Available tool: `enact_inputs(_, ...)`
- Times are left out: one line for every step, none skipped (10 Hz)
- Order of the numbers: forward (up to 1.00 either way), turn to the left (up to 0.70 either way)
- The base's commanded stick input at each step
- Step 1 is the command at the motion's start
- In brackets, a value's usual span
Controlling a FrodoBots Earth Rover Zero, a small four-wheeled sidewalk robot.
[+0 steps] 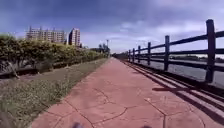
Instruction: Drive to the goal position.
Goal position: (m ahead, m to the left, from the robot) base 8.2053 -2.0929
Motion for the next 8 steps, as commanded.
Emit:
enact_inputs(0.7, 0.35)
enact_inputs(0.7, 0.35)
enact_inputs(0.7, 0.35)
enact_inputs(0.7, 0.35)
enact_inputs(0.7, 0.35)
enact_inputs(0.7, 0.0)
enact_inputs(0.7, 0.0)
enact_inputs(0.7, 0.0)
